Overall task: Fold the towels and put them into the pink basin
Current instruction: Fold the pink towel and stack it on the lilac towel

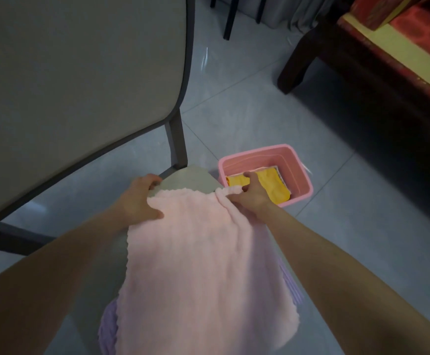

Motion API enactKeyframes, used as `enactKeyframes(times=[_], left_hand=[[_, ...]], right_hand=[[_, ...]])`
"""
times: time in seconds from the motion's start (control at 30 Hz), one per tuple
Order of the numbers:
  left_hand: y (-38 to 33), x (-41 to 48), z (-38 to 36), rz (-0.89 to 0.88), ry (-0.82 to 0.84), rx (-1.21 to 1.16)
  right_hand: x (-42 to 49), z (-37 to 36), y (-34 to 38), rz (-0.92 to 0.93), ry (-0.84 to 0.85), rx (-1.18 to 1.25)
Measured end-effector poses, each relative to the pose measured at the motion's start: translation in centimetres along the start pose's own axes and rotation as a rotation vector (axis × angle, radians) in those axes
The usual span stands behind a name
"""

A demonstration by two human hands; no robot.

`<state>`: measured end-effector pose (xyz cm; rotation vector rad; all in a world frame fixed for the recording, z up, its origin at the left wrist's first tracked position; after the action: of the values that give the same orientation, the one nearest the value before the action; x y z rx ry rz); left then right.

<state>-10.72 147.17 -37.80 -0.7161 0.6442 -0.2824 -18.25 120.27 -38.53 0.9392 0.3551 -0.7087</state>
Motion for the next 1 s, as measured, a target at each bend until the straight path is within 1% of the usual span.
enactKeyframes(times=[0.03,0.1,0.17,0.2,0.23,0.3,0.37,0.47,0.53,0.57,0.6,0.63,0.7,0.8,0.9,1.0], left_hand=[[0.0,0.0,0.0,0.011,0.014,0.005],[0.4,-0.2,0.1,0.045,0.093,0.070],[0.8,-0.7,0.5,0.055,0.186,0.167],[0.8,-1.0,0.8,0.032,0.215,0.187],[0.7,-1.4,1.0,0.013,0.234,0.180],[0.3,-2.1,1.6,-0.010,0.234,0.124],[-0.6,-3.3,2.5,-0.016,0.176,0.011],[-2.4,-6.1,4.3,-0.022,0.006,-0.258],[-3.7,-8.4,5.7,-0.023,-0.065,-0.545],[-4.5,-9.9,6.5,-0.046,-0.075,-0.665],[-5.3,-11.1,6.9,-0.069,-0.071,-0.737],[-6.3,-12.6,7.5,-0.108,-0.053,-0.749],[-7.9,-14.8,8.3,-0.181,-0.003,-0.657],[-10.0,-17.4,10.3,-0.261,0.015,-0.503],[-11.5,-19.0,12.4,-0.383,-0.055,-0.210],[-13.1,-20.5,13.7,-0.571,-0.128,-0.014]], right_hand=[[0.1,0.0,0.1,-0.004,-0.022,0.004],[0.4,0.2,0.1,-0.013,-0.043,0.031],[0.4,0.5,0.2,-0.010,-0.004,0.034],[0.4,0.6,0.4,0.000,0.021,0.010],[0.3,0.9,0.6,0.015,0.039,-0.016],[0.0,1.9,1.2,0.074,0.021,-0.016],[-1.1,3.4,2.2,0.152,-0.002,0.052],[-3.4,6.6,3.2,0.209,0.040,0.267],[-5.1,8.5,3.6,0.181,0.176,0.387],[-6.2,9.4,3.8,0.167,0.251,0.431],[-6.9,10.2,3.8,0.151,0.308,0.470],[-8.1,11.1,4.2,0.142,0.354,0.506],[-9.8,12.4,4.6,0.123,0.398,0.522],[-12.2,14.4,5.5,0.151,0.359,0.488],[-15.0,16.1,6.7,0.246,0.334,0.423],[-16.8,17.5,7.2,0.317,0.268,0.355]])
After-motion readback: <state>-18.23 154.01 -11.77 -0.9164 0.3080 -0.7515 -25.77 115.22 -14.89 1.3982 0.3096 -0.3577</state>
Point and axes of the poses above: each hand's wrist, its own x-axis towards the middle knuckle, its own z-axis out of the back of the hand, y = z × x, the point moved 3 cm from there along x, towards the middle knuckle, and after that the axes turned 4 degrees about -x, right-handed, at the moved point
